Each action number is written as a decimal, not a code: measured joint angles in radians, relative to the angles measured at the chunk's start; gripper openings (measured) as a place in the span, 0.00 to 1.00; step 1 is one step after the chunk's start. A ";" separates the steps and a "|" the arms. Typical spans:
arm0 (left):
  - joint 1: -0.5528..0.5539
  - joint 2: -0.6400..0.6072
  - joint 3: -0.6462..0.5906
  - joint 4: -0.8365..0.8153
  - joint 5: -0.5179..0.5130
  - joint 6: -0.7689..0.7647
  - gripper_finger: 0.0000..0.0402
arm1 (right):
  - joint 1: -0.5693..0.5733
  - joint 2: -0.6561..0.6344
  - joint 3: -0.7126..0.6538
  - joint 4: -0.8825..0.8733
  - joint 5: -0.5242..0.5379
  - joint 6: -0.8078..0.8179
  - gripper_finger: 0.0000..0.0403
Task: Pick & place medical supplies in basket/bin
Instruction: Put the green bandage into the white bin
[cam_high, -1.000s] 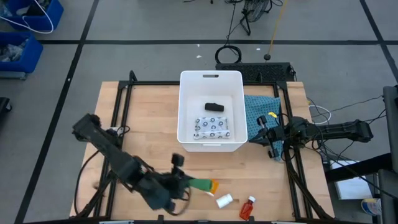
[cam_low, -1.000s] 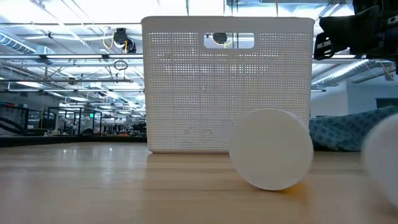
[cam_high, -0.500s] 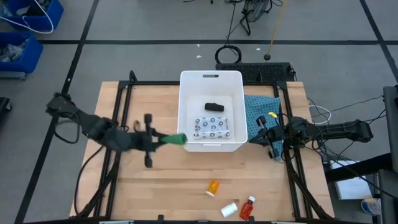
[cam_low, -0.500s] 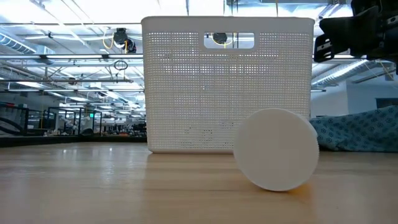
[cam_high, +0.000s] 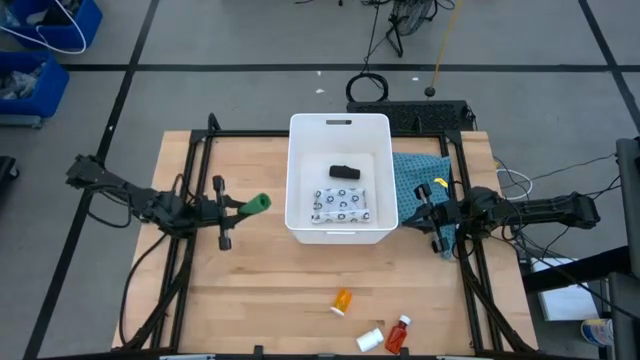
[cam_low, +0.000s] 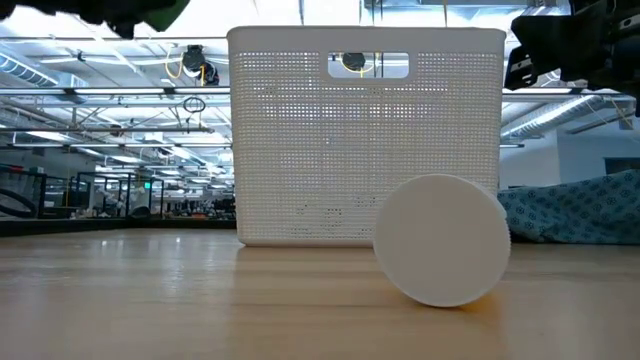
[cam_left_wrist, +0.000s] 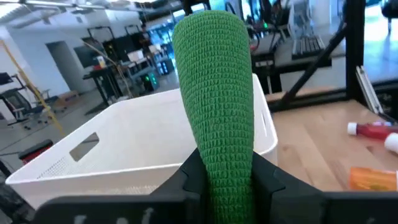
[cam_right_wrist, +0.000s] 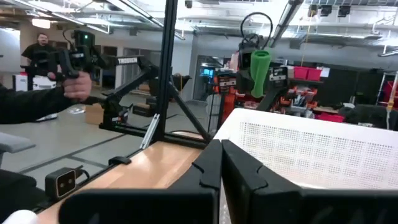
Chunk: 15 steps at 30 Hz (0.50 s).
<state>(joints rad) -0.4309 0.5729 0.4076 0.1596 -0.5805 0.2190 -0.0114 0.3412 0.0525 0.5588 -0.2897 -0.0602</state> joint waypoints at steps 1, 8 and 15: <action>0.000 -0.017 -0.026 0.025 -0.001 -0.001 0.16 | 0.000 0.000 0.000 0.000 0.000 0.002 0.00; 0.000 -0.069 -0.227 0.245 -0.007 -0.008 0.15 | 0.000 0.000 0.000 -0.011 0.000 -0.006 0.00; 0.001 -0.069 -0.397 0.491 -0.090 -0.018 0.16 | 0.000 0.000 0.000 -0.042 0.000 0.011 0.00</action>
<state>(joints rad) -0.4298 0.5041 0.0102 0.6504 -0.6707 0.2011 -0.0116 0.3416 0.0524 0.5163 -0.2900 -0.0490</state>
